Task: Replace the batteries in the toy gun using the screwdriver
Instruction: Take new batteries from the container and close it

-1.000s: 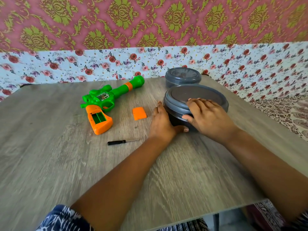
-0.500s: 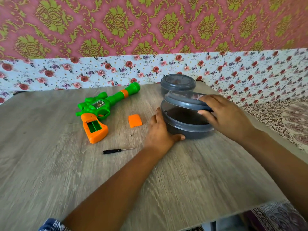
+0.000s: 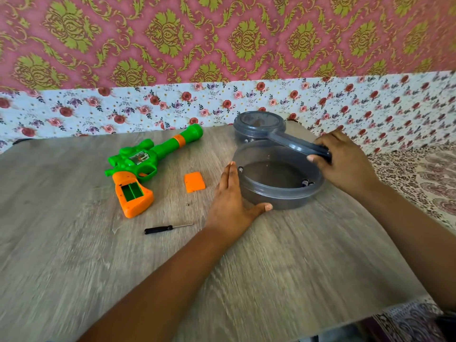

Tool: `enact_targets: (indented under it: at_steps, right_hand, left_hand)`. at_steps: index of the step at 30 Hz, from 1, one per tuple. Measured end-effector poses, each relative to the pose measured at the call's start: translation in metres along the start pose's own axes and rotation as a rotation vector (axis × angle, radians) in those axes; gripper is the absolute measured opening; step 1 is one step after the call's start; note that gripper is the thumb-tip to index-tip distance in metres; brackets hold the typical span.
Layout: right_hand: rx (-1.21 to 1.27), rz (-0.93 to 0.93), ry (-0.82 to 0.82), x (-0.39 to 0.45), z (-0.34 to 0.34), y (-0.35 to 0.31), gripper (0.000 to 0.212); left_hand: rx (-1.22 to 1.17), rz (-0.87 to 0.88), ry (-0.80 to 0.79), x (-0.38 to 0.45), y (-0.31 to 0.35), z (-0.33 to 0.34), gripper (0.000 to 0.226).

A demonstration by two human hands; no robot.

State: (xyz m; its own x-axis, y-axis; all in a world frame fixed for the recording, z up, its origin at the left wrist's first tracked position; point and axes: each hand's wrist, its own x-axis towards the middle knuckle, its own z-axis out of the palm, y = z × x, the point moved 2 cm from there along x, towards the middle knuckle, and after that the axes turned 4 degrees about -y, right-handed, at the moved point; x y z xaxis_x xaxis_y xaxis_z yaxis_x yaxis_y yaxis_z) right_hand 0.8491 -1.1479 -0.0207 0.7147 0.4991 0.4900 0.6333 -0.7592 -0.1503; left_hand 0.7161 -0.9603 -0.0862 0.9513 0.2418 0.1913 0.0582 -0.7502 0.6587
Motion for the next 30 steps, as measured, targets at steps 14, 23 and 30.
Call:
enact_targets:
  at_steps: [14, 23, 30]
  right_hand:
    - [-0.382, -0.163, -0.692, 0.014, -0.015, -0.086, 0.015]
    - [-0.692, 0.004, -1.101, 0.031, 0.015, -0.094, 0.012]
    - [-0.725, 0.008, -1.104, 0.032, 0.016, -0.097, 0.027]
  left_hand:
    - [0.158, 0.181, 0.043, -0.003, 0.004, 0.001, 0.087]
    - [0.250, 0.171, 0.057, -0.003, 0.001, 0.004, 0.084]
    - [0.266, 0.142, 0.076, -0.004, 0.002, 0.005, 0.080]
